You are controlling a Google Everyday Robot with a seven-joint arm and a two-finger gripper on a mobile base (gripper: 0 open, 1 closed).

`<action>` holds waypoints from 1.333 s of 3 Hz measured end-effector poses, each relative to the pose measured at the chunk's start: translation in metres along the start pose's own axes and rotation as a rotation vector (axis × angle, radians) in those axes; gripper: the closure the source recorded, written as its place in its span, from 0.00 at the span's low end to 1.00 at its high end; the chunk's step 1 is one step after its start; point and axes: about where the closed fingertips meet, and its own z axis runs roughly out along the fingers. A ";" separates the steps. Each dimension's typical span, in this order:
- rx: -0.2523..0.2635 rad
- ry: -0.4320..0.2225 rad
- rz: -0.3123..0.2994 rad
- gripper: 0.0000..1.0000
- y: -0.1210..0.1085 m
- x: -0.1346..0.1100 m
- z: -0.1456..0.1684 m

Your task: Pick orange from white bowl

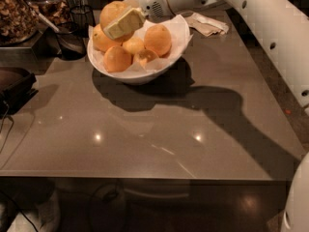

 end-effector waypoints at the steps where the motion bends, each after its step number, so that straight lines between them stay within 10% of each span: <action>1: -0.003 -0.004 0.002 1.00 0.001 -0.001 0.000; 4: -0.003 -0.004 0.038 1.00 0.060 -0.006 -0.022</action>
Offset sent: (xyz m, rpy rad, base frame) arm -0.0596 -0.0053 0.0165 -0.0028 0.0224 0.0008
